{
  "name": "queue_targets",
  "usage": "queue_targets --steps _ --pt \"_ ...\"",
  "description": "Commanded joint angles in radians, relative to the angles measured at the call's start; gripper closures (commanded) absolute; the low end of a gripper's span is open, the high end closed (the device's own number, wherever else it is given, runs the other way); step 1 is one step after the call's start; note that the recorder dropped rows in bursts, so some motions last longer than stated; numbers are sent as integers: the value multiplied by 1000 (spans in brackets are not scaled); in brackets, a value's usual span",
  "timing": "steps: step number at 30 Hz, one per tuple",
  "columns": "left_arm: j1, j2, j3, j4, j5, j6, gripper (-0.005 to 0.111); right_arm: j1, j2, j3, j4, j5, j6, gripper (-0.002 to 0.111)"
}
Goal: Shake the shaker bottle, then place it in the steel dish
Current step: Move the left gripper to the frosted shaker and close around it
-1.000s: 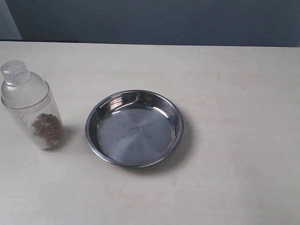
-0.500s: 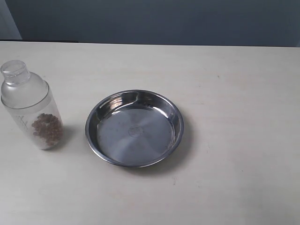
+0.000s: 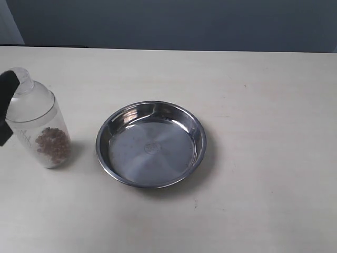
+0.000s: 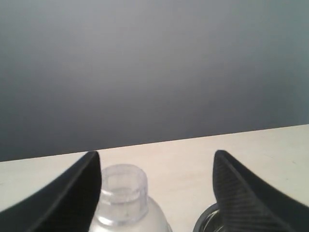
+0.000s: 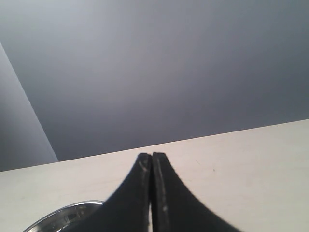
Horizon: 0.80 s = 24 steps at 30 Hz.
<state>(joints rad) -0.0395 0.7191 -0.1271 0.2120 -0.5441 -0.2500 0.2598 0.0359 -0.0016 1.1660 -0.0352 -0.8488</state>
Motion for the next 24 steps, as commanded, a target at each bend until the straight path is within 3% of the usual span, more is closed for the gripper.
queue_targets --steps 1,6,11,16,21,24 --pt "1 3 127 -65 -198 107 44 -1 -4 2 -1 -1 -4 109" --pt "1 5 127 -77 -125 156 29 -1 -4 2 -1 -4 -4 109" --pt "1 21 127 -122 -145 121 1 -1 -4 2 -1 -2 -4 109" --pt "1 76 127 -148 -242 51 1 -1 -4 2 -1 -2 -4 109" --pt "1 169 28 -129 -206 115 1 -1 -4 2 -1 -2 -4 109" --pt "1 264 -27 -114 -256 143 1 -1 -4 2 -1 -2 -4 109"
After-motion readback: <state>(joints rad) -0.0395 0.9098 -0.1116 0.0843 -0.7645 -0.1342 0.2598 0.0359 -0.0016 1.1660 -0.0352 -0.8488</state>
